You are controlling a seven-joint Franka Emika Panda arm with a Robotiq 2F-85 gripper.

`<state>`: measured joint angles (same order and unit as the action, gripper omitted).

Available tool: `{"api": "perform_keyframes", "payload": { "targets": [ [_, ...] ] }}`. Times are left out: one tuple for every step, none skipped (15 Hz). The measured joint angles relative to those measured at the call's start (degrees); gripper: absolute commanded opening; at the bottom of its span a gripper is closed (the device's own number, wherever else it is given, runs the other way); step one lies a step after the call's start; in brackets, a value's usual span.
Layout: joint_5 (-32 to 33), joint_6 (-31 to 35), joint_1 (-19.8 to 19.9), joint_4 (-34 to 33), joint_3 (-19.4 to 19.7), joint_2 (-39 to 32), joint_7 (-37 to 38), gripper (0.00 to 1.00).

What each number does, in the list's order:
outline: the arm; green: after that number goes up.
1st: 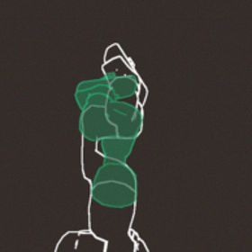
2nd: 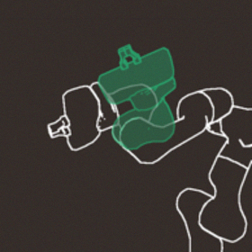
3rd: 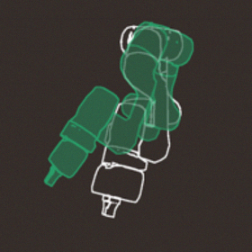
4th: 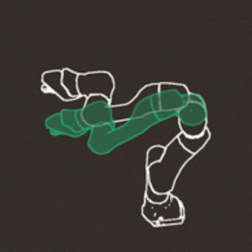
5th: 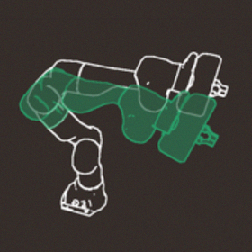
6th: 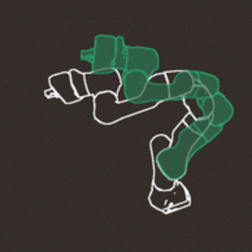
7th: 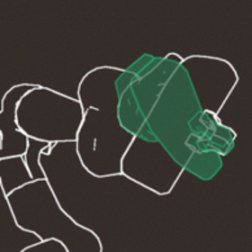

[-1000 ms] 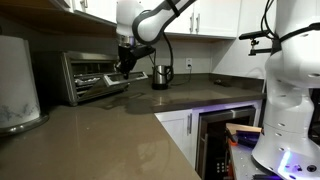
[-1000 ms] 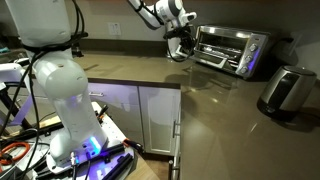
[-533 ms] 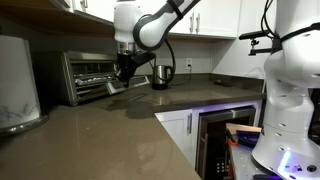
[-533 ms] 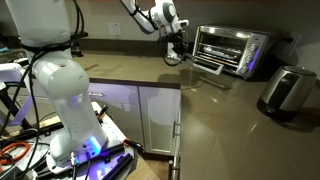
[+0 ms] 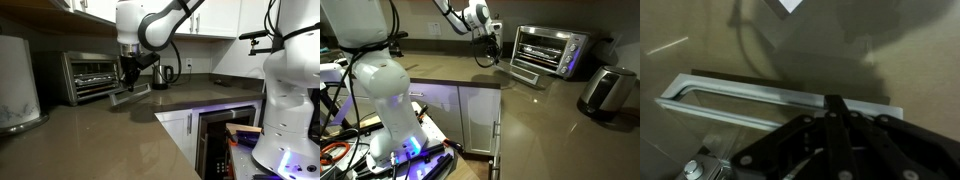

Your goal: Open the door of the mini oven

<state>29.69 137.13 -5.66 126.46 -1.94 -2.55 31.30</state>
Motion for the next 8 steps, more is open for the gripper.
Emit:
{"api": "perform_keyframes", "payload": {
  "targets": [
    [-0.14, -0.78, 0.00, 1.01, -0.37, 1.50, 0.01, 0.00],
    [-0.44, -1.47, -0.01, 2.00, -0.75, 3.21, 0.02, 0.00],
    [-1.03, -2.03, 0.00, 2.95, -1.13, 5.10, 0.02, 0.00],
    [-1.68, -2.28, 0.00, 3.86, -1.47, 7.08, 0.03, 0.00],
    [-2.63, -2.31, 0.01, 4.60, -1.76, 9.04, 0.03, 0.00],
    [-3.51, -2.30, 0.02, 5.13, -2.02, 10.93, 0.03, 0.00],
    [-4.62, -2.13, 0.03, 5.50, -2.25, 12.78, 0.03, 0.00],
    [-5.85, -1.85, 0.06, 5.83, -2.45, 14.48, 0.03, 0.00]
  ]
}}
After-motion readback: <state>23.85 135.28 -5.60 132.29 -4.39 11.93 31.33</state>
